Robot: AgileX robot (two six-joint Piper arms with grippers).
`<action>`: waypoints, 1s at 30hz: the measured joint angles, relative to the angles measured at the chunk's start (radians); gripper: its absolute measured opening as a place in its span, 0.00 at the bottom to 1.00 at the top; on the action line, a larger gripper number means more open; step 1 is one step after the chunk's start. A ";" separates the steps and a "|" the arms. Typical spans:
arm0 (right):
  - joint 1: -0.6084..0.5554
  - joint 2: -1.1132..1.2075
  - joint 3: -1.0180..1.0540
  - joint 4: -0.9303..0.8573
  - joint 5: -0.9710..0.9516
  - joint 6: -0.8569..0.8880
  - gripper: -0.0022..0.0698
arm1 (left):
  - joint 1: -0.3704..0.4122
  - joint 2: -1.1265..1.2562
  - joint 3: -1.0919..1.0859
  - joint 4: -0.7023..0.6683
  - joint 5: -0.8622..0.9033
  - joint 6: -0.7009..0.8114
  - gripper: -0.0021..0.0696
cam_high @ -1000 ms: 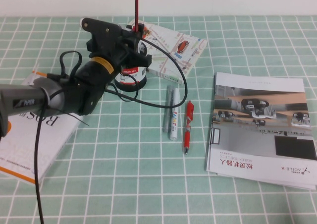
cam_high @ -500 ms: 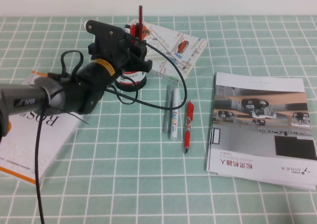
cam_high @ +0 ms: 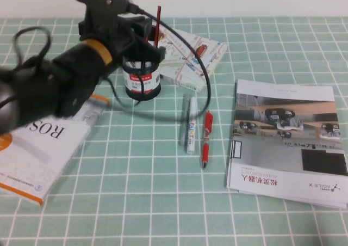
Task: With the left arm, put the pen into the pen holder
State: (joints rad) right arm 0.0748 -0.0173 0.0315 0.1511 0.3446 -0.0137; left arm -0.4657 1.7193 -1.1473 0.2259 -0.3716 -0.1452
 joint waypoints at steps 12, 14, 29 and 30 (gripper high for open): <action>0.000 0.000 0.000 0.000 0.000 0.000 0.00 | -0.029 -0.357 0.315 0.008 0.008 -0.111 0.03; 0.000 0.000 0.000 0.000 0.000 0.000 0.00 | -0.029 -0.394 0.377 0.008 0.005 -0.179 0.03; 0.000 0.000 0.000 0.000 0.000 0.000 0.00 | -0.031 -0.440 0.524 0.132 -0.103 -0.438 0.03; 0.000 0.000 0.000 0.000 0.000 0.000 0.00 | -0.031 -0.443 0.524 0.149 -0.105 -0.436 0.03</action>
State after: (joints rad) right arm 0.0748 -0.0173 0.0315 0.1511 0.3446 -0.0137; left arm -0.4965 1.2762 -0.6236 0.3749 -0.4762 -0.5813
